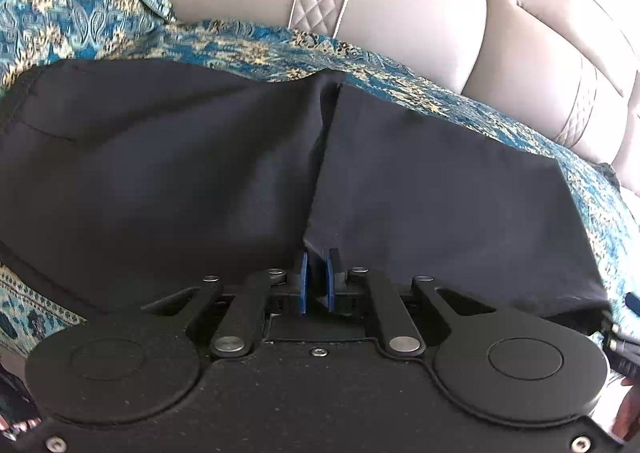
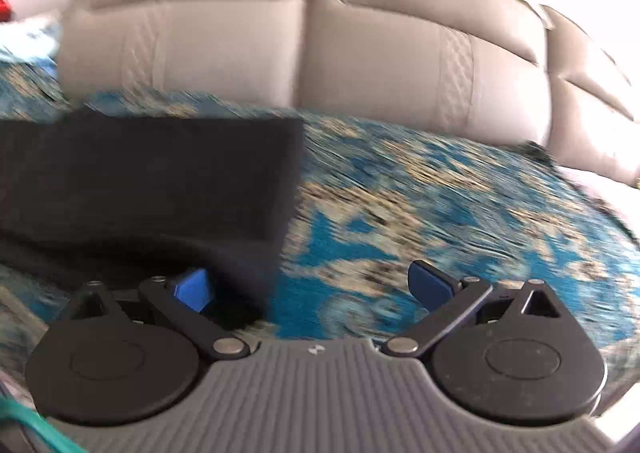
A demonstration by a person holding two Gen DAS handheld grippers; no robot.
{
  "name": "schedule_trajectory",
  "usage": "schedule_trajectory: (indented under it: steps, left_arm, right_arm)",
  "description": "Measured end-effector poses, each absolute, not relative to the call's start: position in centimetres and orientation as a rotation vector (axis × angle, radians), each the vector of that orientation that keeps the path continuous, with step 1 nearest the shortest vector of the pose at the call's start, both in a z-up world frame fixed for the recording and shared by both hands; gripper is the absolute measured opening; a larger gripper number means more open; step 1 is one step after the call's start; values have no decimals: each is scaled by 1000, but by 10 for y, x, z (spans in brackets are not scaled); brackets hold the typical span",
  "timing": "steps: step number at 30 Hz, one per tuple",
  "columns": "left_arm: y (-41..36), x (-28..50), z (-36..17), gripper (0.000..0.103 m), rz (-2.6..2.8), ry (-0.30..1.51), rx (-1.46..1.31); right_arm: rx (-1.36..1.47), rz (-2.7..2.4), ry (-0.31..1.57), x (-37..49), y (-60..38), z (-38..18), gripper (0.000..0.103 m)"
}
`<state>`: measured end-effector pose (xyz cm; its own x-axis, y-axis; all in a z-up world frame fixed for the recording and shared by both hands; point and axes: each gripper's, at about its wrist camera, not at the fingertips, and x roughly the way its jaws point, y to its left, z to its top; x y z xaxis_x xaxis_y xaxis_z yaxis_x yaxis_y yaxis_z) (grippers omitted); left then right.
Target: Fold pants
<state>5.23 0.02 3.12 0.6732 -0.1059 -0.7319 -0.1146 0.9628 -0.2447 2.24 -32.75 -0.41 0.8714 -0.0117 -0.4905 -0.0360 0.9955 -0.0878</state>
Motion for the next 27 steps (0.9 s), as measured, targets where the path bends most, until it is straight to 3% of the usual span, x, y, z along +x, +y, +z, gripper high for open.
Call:
schedule_trajectory:
  steps: [4,9,15,27]
  left_arm:
    - [11,62,33,9,7,886,-362]
    - [21,75,35,9,17,977,-431]
    - [30,92,35,8,43,1088,-509]
    - [22,105,36,9,66,1146,-461]
  right_arm:
    - [-104,194,430,11,-290,-1,103]
    - [-338,331,332,6,-208,-5,103]
    - [-440,452,329,13,-141,-14,103]
    - [-397,285,367,46,-160,-31,103]
